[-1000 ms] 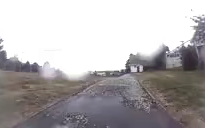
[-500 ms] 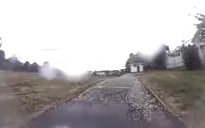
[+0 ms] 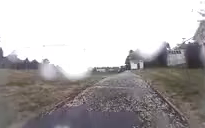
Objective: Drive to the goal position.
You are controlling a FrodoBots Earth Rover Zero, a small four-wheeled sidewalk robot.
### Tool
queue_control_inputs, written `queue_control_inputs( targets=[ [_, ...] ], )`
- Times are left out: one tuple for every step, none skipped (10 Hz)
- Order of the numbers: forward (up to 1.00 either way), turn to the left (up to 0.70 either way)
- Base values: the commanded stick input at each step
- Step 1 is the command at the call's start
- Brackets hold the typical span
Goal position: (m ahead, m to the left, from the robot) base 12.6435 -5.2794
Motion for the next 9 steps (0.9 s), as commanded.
queue_control_inputs(
  targets=[
    [0.85,-0.02],
    [0.85,-0.18],
    [0.85,-0.33],
    [0.85,-0.34],
    [0.85,-0.34],
    [0.85,-0.34],
    [0.85,-0.34],
    [0.85,-0.34],
    [0.85,-0.34]
  ],
)
